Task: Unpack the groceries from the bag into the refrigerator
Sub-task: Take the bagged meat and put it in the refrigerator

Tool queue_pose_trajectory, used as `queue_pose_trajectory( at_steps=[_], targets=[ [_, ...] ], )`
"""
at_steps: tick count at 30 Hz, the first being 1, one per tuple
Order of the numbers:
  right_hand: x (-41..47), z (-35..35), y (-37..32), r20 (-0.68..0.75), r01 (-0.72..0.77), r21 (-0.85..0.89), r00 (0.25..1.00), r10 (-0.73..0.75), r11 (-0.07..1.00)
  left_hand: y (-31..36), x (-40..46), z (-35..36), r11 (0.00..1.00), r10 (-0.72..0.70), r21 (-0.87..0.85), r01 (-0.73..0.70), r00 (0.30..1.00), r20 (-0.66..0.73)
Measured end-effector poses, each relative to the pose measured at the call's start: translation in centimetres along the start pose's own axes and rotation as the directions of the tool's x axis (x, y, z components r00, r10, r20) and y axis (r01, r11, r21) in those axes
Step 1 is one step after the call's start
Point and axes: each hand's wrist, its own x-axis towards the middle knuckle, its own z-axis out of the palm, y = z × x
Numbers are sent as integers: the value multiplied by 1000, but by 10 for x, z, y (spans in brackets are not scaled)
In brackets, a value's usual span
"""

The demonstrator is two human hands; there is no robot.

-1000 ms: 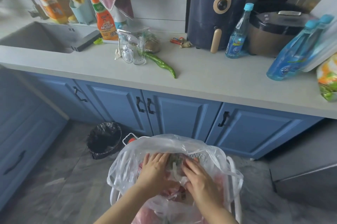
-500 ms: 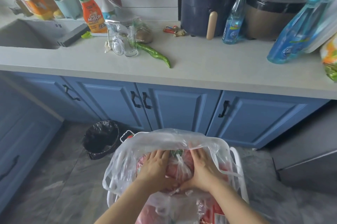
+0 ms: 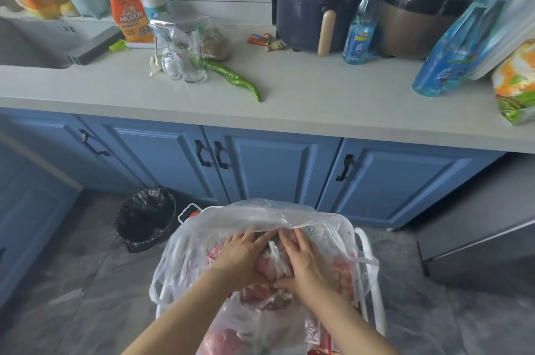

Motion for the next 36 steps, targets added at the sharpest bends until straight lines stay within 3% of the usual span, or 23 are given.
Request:
queue_pose_trajectory(
  at_steps=[4,13,21,29,36],
  targets=[
    [-9,-6,-8,-137,36,35,990,-31,999,5,-11,-9,999,24,-35,-28,993,-114],
    [-39,-50,-39,-215,98,90,973,-77,991,21,-39,-46,972,38,-211,-103,957,-288],
    [-102,-127,-46,-233,116,37,967,-104,993,65,-72,-117,951,212,-172,-256,948,-238],
    [-204,-244,10,-305,-50,-55,952,31,997,207,-53,-177,875,449,-108,-473,873,-190],
    [-333,-351,128,-496,-292,-97,843,208,951,423,-22,-200,685,693,-112,-720,691,-203]
  ],
)
